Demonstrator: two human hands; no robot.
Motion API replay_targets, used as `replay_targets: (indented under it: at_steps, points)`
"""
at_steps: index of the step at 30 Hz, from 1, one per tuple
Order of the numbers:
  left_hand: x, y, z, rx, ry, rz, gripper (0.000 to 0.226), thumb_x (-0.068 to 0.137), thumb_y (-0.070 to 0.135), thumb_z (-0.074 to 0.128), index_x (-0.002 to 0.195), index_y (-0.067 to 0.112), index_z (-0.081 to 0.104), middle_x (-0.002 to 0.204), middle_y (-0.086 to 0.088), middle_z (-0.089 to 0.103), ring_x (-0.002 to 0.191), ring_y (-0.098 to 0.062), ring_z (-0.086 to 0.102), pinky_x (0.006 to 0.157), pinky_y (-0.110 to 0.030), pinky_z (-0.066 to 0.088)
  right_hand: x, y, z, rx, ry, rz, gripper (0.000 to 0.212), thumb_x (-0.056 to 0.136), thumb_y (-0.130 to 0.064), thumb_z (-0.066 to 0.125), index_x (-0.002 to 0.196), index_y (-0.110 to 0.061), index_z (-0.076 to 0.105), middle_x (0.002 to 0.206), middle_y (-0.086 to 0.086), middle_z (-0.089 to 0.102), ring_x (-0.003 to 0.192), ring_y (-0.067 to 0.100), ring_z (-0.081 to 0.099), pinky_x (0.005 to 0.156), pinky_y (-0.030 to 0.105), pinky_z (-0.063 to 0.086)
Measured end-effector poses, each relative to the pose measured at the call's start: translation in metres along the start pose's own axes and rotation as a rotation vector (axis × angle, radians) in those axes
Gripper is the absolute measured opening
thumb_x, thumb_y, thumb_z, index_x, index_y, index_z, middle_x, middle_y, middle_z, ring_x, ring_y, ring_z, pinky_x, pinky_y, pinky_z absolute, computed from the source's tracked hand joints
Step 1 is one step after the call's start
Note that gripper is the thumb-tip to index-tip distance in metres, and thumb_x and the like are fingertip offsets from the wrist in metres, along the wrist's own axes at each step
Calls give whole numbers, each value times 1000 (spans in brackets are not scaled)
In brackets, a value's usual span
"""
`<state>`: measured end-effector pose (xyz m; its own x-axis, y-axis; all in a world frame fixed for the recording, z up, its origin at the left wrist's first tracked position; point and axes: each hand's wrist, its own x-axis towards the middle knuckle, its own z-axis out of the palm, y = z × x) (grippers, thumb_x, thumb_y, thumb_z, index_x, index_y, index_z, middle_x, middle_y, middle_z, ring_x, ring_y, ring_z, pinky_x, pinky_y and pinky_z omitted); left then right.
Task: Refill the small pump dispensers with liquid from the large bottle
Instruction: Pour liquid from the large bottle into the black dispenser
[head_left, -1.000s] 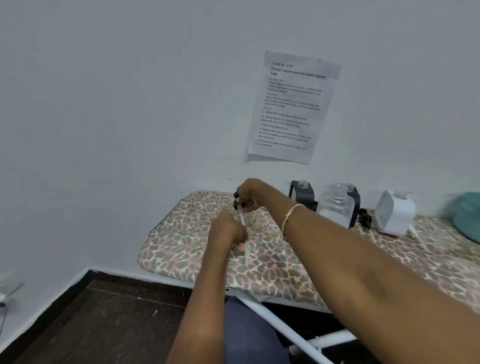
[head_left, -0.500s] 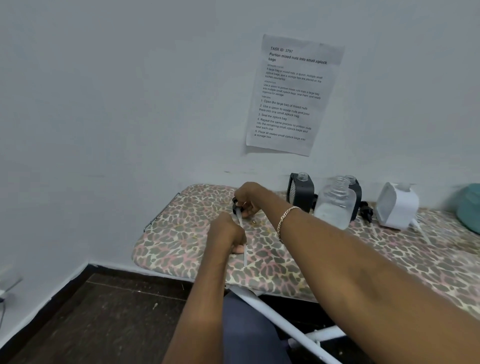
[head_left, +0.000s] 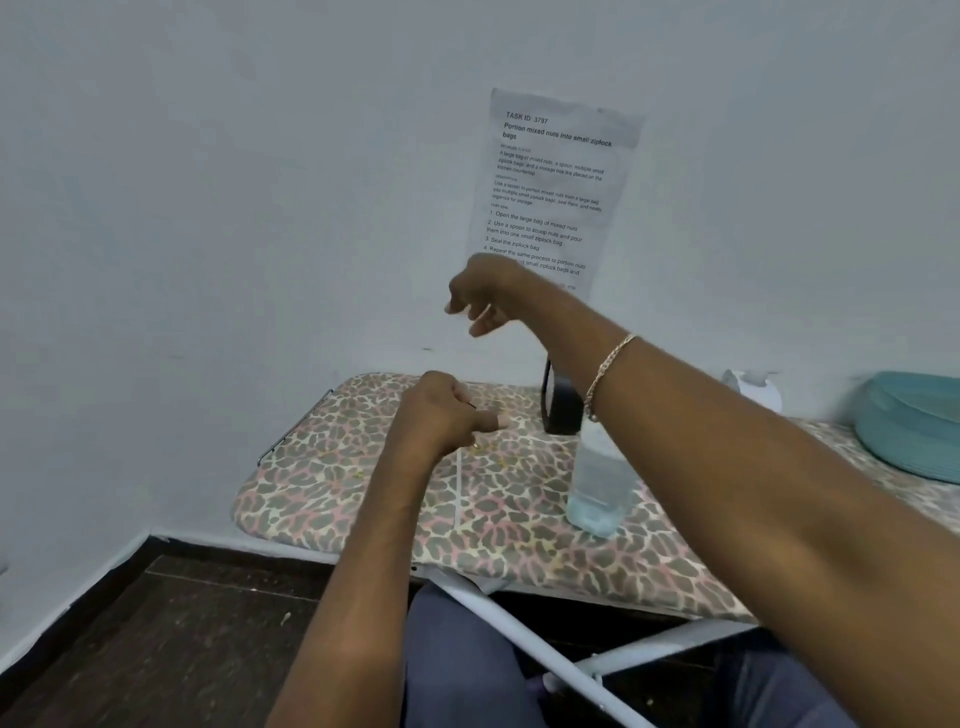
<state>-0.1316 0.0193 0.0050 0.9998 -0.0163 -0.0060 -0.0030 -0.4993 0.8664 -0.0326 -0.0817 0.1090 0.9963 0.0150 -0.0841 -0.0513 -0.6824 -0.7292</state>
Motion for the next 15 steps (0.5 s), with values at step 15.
replay_targets:
  at_steps: [15]
  points:
    - [-41, 22, 102, 70, -122, 329, 136, 57, 68, 94, 164, 30, 20, 167, -1, 38, 148, -25, 45, 115, -49, 45, -48, 98, -118, -28, 164, -182, 31, 90, -5, 78, 112, 16, 70, 119, 32, 70, 81, 31, 71, 92, 50, 62]
